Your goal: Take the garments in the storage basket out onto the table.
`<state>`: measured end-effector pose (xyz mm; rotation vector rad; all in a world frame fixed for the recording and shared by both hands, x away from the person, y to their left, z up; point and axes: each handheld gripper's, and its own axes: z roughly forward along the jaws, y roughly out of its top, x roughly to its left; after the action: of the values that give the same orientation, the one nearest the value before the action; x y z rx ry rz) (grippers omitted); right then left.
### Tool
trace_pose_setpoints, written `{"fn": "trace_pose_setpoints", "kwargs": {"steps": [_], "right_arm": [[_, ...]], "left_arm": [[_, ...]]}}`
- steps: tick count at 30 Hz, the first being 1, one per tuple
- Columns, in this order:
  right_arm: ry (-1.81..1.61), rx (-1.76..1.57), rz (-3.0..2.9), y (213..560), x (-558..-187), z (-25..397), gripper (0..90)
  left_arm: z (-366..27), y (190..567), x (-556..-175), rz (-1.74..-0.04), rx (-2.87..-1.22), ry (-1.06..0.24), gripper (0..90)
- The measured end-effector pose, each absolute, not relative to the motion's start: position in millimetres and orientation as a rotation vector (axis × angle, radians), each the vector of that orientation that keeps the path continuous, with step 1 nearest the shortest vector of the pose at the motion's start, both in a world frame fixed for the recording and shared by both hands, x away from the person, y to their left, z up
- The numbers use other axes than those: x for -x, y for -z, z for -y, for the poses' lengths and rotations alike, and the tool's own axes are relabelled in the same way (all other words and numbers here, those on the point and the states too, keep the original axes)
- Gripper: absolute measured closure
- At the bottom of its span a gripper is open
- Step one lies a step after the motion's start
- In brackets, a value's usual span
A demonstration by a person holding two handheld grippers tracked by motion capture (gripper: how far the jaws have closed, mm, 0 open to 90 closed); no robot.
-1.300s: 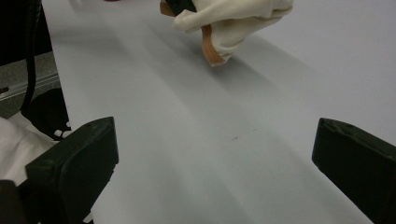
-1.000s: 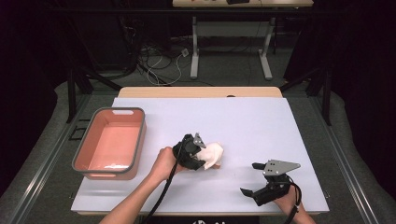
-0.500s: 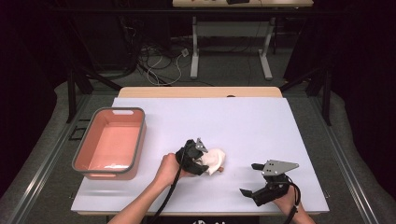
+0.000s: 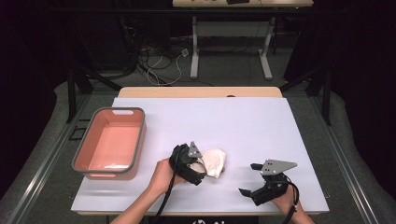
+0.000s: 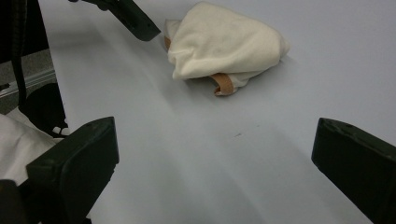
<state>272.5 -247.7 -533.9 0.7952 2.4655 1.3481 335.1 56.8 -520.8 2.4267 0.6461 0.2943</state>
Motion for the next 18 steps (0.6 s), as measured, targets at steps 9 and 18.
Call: {"fn": "trace_pose_setpoints", "kwargs": {"steps": [9,18], "right_arm": [[-1.338,-0.796,-2.486,536.6,-280.1,240.7,0.4],[-1.332,-0.786,-2.491,536.1,-280.1,237.8,0.3]], "left_arm": [[-76.8,516.9,-324.3,-0.698,-2.359,-0.310,0.0],[-85.1,519.3,-312.7,-0.713,-2.362,-0.332,0.0]]}}
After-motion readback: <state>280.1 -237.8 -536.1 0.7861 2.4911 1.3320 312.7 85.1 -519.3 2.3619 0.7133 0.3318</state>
